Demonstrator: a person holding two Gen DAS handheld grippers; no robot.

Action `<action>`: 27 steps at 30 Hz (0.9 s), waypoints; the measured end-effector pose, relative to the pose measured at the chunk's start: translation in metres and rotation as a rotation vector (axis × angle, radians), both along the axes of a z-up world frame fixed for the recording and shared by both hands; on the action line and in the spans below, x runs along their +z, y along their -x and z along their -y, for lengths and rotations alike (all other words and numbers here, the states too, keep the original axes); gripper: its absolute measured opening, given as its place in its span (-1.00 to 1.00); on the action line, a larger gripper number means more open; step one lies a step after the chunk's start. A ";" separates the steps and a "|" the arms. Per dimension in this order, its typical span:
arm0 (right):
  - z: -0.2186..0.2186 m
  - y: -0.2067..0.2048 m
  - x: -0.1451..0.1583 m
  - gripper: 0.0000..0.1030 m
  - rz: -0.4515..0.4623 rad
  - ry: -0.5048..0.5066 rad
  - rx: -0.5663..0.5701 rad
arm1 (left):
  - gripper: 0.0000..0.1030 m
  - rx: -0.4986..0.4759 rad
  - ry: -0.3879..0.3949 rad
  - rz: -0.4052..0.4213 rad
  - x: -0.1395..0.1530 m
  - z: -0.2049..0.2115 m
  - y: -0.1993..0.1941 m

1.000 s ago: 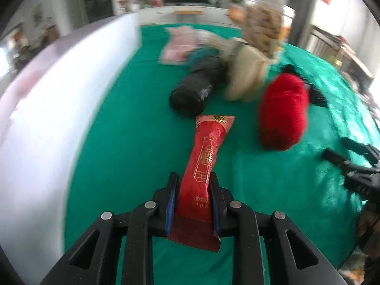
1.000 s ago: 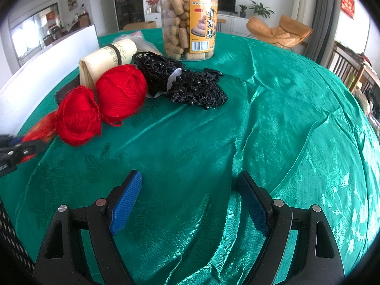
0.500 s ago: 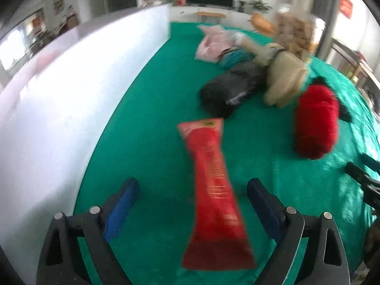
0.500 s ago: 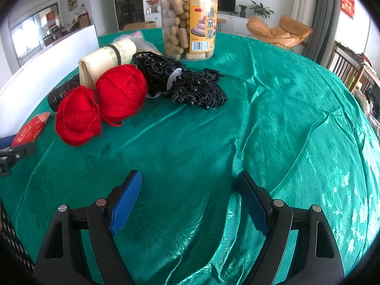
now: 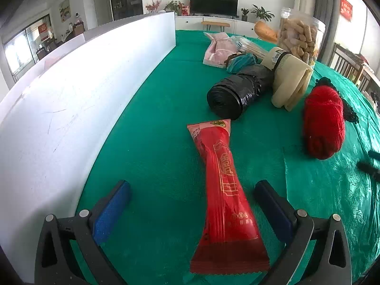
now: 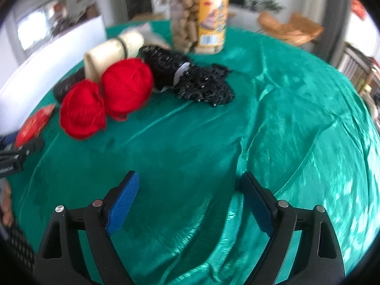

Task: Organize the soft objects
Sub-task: 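Lift the red packet, set it down on the table, open left tool, then grasp the black lace scrunchie with the right tool and lift it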

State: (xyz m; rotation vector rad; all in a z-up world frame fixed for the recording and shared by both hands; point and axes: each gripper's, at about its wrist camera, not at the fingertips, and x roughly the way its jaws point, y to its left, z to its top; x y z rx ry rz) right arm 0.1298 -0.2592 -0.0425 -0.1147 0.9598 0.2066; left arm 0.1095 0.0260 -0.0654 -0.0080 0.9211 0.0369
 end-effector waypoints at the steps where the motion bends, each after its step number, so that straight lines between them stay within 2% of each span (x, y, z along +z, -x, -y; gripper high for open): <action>1: 0.006 -0.005 0.011 0.70 0.030 -0.012 -0.013 | 1.00 -0.001 0.000 0.001 0.000 0.000 0.002; 3: 0.012 -0.022 0.026 0.70 0.040 -0.006 -0.012 | 1.00 -0.001 0.000 0.003 0.001 -0.001 0.004; 5: 0.010 -0.046 0.029 0.70 -0.020 -0.009 0.042 | 1.00 0.000 0.000 0.005 0.000 -0.001 0.004; 9: -0.009 -0.084 0.024 0.67 -0.074 0.051 0.128 | 1.00 0.000 0.000 0.007 0.001 -0.002 0.007; 12: -0.021 -0.107 0.014 0.64 -0.119 0.040 0.150 | 1.00 0.000 0.000 0.009 0.001 -0.001 0.008; 13: -0.022 -0.110 0.012 0.47 -0.129 0.035 0.153 | 1.00 -0.001 0.000 0.009 0.001 -0.001 0.007; 14: -0.023 -0.112 0.009 0.17 -0.137 0.029 0.151 | 1.00 -0.001 0.000 0.009 0.001 -0.001 0.008; 15: -0.022 -0.112 0.008 -0.40 -0.154 -0.003 0.149 | 1.00 -0.001 0.000 0.009 0.001 -0.001 0.007; 17: -0.015 -0.109 0.010 -0.44 -0.153 -0.034 0.115 | 1.00 0.000 -0.001 0.009 0.001 -0.001 0.008; 18: -0.012 -0.104 0.010 -0.56 -0.153 -0.034 0.099 | 1.00 0.000 -0.001 0.009 0.001 -0.001 0.009; 22: 0.005 -0.065 0.010 -0.56 -0.191 -0.076 -0.035 | 1.00 0.001 -0.002 0.009 0.002 -0.001 0.009; 25: 0.004 -0.036 0.011 -0.56 -0.196 -0.079 -0.032 | 1.00 0.001 -0.002 0.010 0.002 -0.001 0.009; 27: 0.007 -0.017 0.009 -0.55 -0.219 -0.127 -0.034 | 1.00 0.000 -0.002 0.010 0.001 -0.001 0.009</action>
